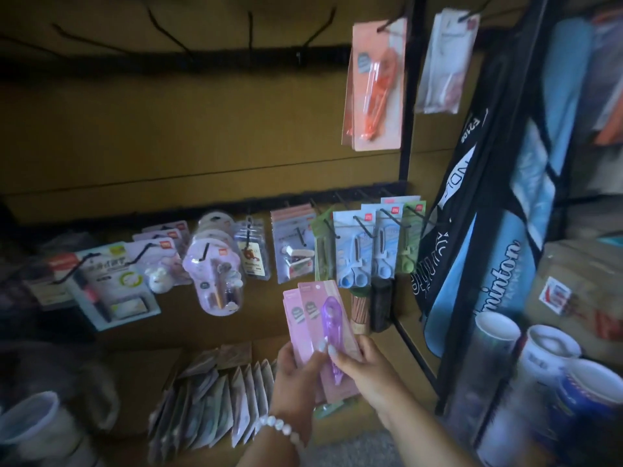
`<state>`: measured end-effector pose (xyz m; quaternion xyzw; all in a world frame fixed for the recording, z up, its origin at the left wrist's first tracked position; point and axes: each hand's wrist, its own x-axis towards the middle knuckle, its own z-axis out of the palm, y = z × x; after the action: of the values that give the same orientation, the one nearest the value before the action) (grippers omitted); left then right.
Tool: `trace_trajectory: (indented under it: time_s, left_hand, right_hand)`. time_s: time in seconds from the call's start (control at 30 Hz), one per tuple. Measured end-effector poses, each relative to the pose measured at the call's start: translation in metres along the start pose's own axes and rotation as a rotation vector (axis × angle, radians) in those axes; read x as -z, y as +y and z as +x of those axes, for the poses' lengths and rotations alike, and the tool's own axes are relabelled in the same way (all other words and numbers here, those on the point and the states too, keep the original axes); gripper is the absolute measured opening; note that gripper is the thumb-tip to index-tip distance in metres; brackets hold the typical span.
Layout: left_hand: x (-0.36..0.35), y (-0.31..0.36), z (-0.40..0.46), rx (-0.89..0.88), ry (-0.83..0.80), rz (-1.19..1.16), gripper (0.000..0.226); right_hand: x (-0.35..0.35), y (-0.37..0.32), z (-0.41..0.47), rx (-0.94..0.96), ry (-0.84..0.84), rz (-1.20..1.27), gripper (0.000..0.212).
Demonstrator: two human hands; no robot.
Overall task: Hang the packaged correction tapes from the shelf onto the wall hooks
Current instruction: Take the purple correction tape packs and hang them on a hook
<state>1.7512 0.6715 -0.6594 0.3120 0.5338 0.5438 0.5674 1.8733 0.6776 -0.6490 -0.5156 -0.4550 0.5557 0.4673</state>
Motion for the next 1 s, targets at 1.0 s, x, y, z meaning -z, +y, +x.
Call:
trace_trajectory:
  time_s: [1.0]
  left_hand:
    - [-0.063,0.231,-0.023,-0.521,-0.059,-0.115,0.018]
  right_hand:
    - [-0.004,-0.245,0.002,0.665,0.274,0.044,0.023]
